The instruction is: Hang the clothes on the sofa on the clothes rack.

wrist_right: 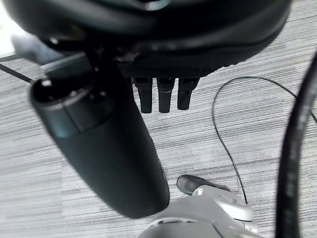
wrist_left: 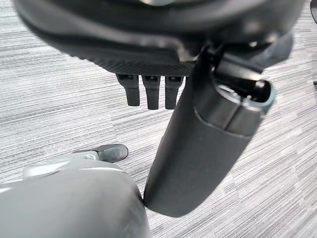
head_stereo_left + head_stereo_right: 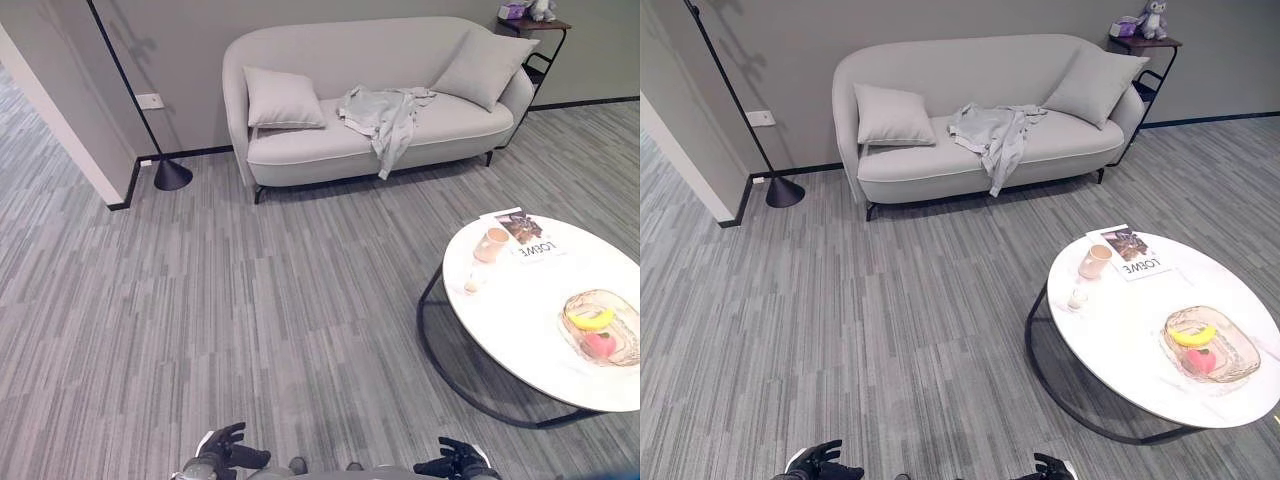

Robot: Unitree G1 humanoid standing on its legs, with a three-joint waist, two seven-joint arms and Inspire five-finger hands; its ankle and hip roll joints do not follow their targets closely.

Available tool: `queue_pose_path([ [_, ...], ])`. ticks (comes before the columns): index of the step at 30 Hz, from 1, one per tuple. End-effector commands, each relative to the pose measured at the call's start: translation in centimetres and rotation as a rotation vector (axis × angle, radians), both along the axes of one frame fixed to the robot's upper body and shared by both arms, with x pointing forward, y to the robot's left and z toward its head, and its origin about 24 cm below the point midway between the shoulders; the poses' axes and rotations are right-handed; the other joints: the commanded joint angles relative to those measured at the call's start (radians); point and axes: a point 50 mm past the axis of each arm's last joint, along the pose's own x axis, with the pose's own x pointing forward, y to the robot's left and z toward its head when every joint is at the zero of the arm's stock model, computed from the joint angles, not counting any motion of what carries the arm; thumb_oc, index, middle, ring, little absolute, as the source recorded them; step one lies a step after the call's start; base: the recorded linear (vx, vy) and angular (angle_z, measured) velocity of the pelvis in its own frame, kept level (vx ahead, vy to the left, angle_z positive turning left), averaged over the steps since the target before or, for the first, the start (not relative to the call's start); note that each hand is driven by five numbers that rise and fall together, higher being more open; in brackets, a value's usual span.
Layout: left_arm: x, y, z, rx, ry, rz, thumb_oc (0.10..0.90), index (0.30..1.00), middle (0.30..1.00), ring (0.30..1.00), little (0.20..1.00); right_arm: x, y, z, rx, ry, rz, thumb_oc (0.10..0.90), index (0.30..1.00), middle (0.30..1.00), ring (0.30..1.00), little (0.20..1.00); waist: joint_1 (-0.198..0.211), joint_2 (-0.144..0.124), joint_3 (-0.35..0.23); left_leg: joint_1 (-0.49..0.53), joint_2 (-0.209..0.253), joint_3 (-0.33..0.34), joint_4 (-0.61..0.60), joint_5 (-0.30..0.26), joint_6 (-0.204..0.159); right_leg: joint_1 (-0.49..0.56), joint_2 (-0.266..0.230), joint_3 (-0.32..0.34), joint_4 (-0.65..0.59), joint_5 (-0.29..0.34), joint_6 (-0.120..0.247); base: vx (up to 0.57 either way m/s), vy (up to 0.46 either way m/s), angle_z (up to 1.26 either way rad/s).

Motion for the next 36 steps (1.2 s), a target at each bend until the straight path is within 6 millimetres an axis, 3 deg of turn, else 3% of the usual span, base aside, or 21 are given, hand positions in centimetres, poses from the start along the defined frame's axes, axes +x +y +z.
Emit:
queue_pose_path([
  [1,1.1,0.6,0.3,0.016,-0.048,0.024,0.800,0.900,0.900,0.900,0.900,1.3,-0.9,0.7,-0.034,-0.056,0.040,0.800,0.900,0.900,0.900,0.900,-0.010,-0.050,-0.006,0.010,0.034,0.043,-0.036,-0.074,-0.062,0.070,-0.099,-0.032,-0.193,0.127,0.087,0.02,-0.032,-0.02],
  [7,2.2,1.0,1.0,-0.010,-0.121,0.099,0.800,0.900,0.900,0.900,0.900,2.6,-1.2,1.3,-0.036,-0.116,0.038,0.800,0.900,0.900,0.900,0.900,-0.002,-0.049,0.011,0.024,0.044,0.055,-0.036,-0.073,-0.062,0.070,-0.094,-0.030,-0.193,0.123,0.088,0.03,-0.057,-0.07],
  [8,3.1,1.2,1.6,-0.015,-0.172,0.109,0.800,0.900,0.900,0.900,0.900,3.7,-1.4,1.9,-0.037,-0.158,0.058,0.800,0.900,0.900,0.900,0.900,0.003,-0.049,0.032,0.025,0.046,0.059,-0.036,-0.061,-0.061,0.070,-0.095,-0.027,-0.193,0.122,0.085,0.00,-0.103,-0.18],
  [10,4.9,1.7,3.1,-0.055,-0.302,0.207,0.800,0.900,0.900,0.900,0.900,5.3,-1.4,3.0,-0.036,-0.248,0.075,0.800,0.900,0.900,0.900,0.900,0.017,-0.063,0.087,-0.067,0.051,0.058,0.114,-0.098,-0.060,0.059,-0.103,-0.030,-0.193,0.127,0.072,-0.03,-0.168,-0.06],
  [13,4.6,1.8,3.0,-0.065,-0.297,0.229,0.800,0.900,0.900,0.900,0.900,5.4,-1.5,3.1,-0.034,-0.251,0.087,0.800,0.900,0.900,0.900,0.900,0.019,-0.066,0.097,-0.100,0.058,0.057,0.188,-0.119,-0.063,0.058,-0.100,-0.028,-0.193,0.120,0.061,0.03,-0.083,-0.19],
  [14,4.7,1.8,3.1,-0.070,-0.303,0.229,0.800,0.900,0.900,0.900,0.900,5.6,-1.6,3.3,-0.036,-0.258,0.095,0.800,0.900,0.900,0.900,0.900,0.022,-0.070,0.107,-0.144,0.063,0.053,0.270,-0.116,-0.067,0.060,-0.099,-0.029,-0.193,0.113,0.052,0.06,-0.132,-0.06],
  [15,4.9,1.8,3.2,-0.075,-0.312,0.232,0.800,0.900,0.900,0.900,0.900,5.7,-1.6,3.5,-0.036,-0.268,0.106,0.800,0.900,0.900,0.900,0.900,0.024,-0.073,0.122,-0.218,0.076,0.040,0.400,-0.088,-0.072,0.062,-0.094,-0.029,-0.193,0.108,0.036,0.00,-0.161,-0.02],
  [17,6.0,1.5,3.9,-0.097,-0.359,0.228,0.800,0.900,0.900,0.900,0.900,6.2,-2.0,4.1,-0.040,-0.306,0.096,0.800,0.900,0.900,0.900,0.900,0.034,-0.067,0.161,-0.363,0.086,-0.007,0.616,0.037,-0.080,0.068,-0.072,-0.038,-0.186,0.091,0.002,0.00,-0.176,0.11],
  [19,6.3,1.2,4.0,-0.114,-0.372,0.242,0.800,0.900,0.900,0.900,0.900,6.3,-2.3,4.4,-0.051,-0.315,0.097,0.800,0.900,0.900,0.900,0.900,0.047,-0.071,0.179,-0.447,0.072,-0.010,0.720,0.006,-0.062,0.081,-0.060,-0.047,-0.187,0.062,-0.010,0.13,-0.115,0.24],
  [20,6.5,1.1,4.1,-0.122,-0.381,0.256,0.800,0.900,0.900,0.900,0.900,6.2,-2.4,4.3,-0.057,-0.308,0.092,0.800,0.900,0.900,0.900,0.900,0.052,-0.072,0.176,-0.466,0.062,0.000,0.685,-0.018,-0.056,0.089,-0.061,-0.048,-0.189,0.051,-0.005,0.26,-0.009,0.29],
  [22,6.6,0.7,4.1,-0.150,-0.392,0.285,0.800,0.900,0.900,0.900,0.900,6.2,-2.3,4.3,-0.061,-0.301,0.106,0.800,0.900,0.900,0.900,0.900,0.070,-0.083,0.160,-0.463,0.057,0.019,0.503,-0.055,-0.052,0.108,-0.072,-0.044,-0.193,0.031,0.015,0.35,0.085,0.17],
  [25,6.9,0.3,4.3,-0.165,-0.411,0.289,0.800,0.900,0.900,0.900,0.900,6.9,-2.4,4.7,-0.082,-0.319,0.126,0.800,0.900,0.900,0.900,0.900,0.084,-0.076,0.148,-0.442,0.106,0.019,0.151,0.070,-0.088,0.140,-0.071,-0.051,-0.193,-0.003,0.035,0.38,0.120,-0.44],
  [27,7.0,0.3,4.4,-0.160,-0.416,0.277,0.800,0.900,0.900,0.900,0.900,7.3,-2.5,4.8,-0.108,-0.312,0.161,0.800,0.900,0.900,0.900,0.900,0.096,-0.074,0.144,-0.476,0.139,0.034,0.000,0.113,-0.105,0.176,-0.077,-0.061,-0.193,-0.037,0.047,0.45,0.137,-0.22],
  [29,6.9,0.8,4.5,-0.160,-0.418,0.276,0.800,0.900,0.900,0.900,0.900,7.4,-2.3,4.8,-0.104,-0.301,0.203,0.800,0.900,0.900,0.900,0.900,0.100,-0.081,0.120,-0.467,0.147,0.097,-0.036,0.116,-0.115,0.225,-0.097,-0.055,-0.193,-0.060,0.077,0.69,0.281,-0.26],
  [30,6.5,1.0,4.5,-0.161,-0.419,0.285,0.800,0.900,0.900,0.900,0.900,7.2,-1.9,4.7,-0.080,-0.299,0.215,0.800,0.900,0.900,0.900,0.900,0.106,-0.076,0.087,-0.451,0.146,0.100,-0.036,0.185,-0.105,0.235,-0.116,-0.035,-0.193,-0.044,0.097,0.87,0.429,-0.47],
  [32,6.0,1.2,4.3,-0.157,-0.396,0.282,0.800,0.900,0.900,0.900,0.900,6.4,-1.8,4.3,-0.067,-0.273,0.212,0.800,0.900,0.900,0.900,0.900,0.116,-0.094,0.054,-0.411,0.091,0.087,-0.036,0.197,-0.076,0.222,-0.179,-0.020,-0.091,0.001,0.121,0.74,0.376,-0.64],
  [34,6.1,1.6,4.4,-0.141,-0.393,0.270,0.800,0.900,0.900,0.900,0.900,6.0,-1.6,3.9,-0.051,-0.257,0.198,0.800,0.900,0.900,0.900,0.900,0.112,-0.109,0.058,-0.353,0.043,0.087,-0.035,0.167,-0.039,0.151,-0.232,0.003,0.125,0.135,0.133,0.53,0.320,-0.48],
  [35,6.1,1.9,4.6,-0.133,-0.401,0.272,0.800,0.900,0.900,0.900,0.900,6.2,-1.4,3.9,-0.046,-0.264,0.209,0.800,0.900,0.900,0.900,0.900,0.107,-0.114,0.072,-0.320,0.019,0.098,-0.035,0.142,-0.018,0.086,-0.262,0.012,0.257,0.256,0.136,0.53,0.446,-0.23],
  [36,6.5,2.4,4.9,-0.115,-0.417,0.272,0.800,0.900,0.900,0.900,0.900,6.6,-1.0,4.1,-0.035,-0.279,0.213,0.800,0.900,0.900,0.900,0.900,0.085,-0.101,0.094,-0.254,0.006,0.107,-0.036,0.090,0.014,-0.035,-0.311,0.004,0.456,0.337,0.125,0.73,0.511,-0.19],
])
